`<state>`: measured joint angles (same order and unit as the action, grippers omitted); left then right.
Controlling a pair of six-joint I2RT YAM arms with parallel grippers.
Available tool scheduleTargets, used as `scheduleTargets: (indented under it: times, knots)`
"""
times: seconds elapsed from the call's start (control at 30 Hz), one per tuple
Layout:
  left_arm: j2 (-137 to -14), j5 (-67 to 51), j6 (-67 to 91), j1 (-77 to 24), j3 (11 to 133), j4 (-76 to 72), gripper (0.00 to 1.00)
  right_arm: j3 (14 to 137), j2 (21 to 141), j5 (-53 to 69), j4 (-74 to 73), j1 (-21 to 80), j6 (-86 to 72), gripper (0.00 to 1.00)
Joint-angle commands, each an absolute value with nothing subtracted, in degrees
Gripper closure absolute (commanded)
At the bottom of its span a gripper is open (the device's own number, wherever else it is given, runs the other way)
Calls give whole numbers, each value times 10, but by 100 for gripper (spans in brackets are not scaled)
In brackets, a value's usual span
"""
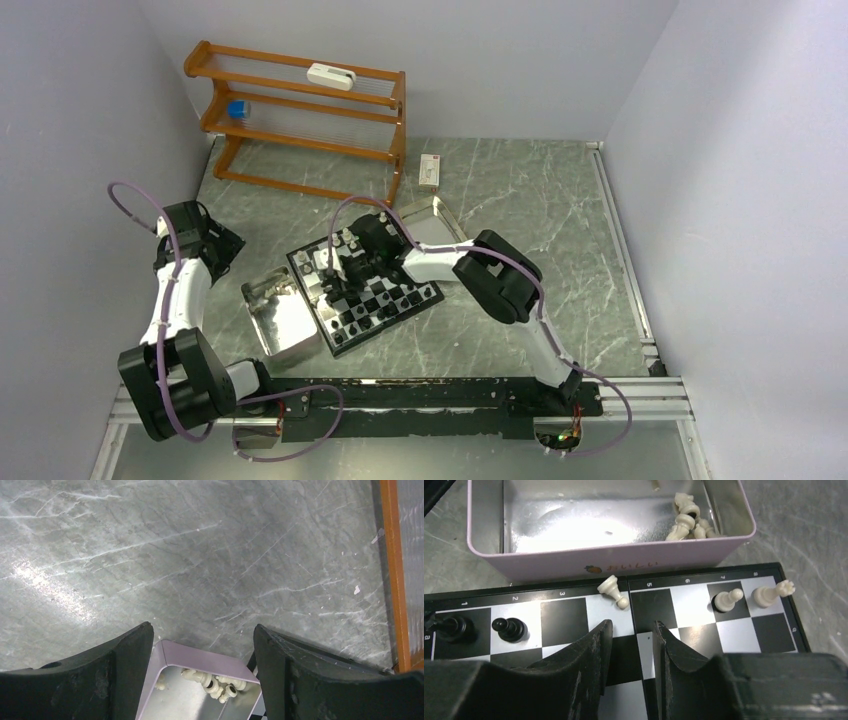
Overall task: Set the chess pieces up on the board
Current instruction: Pick up the chess piece from the chessboard.
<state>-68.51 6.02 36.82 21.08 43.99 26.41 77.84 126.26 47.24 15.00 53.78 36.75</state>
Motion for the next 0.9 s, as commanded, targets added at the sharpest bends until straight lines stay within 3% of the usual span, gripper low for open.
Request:
scheduleTargets:
  times: [0.0, 0.87]
  knots:
    - [-664, 63, 358, 218, 426, 230, 23, 812, 1285, 485, 129, 542, 416, 61]
    - [-645, 77, 356, 217, 426, 245, 24, 874, 1330, 534, 39, 546, 451, 66]
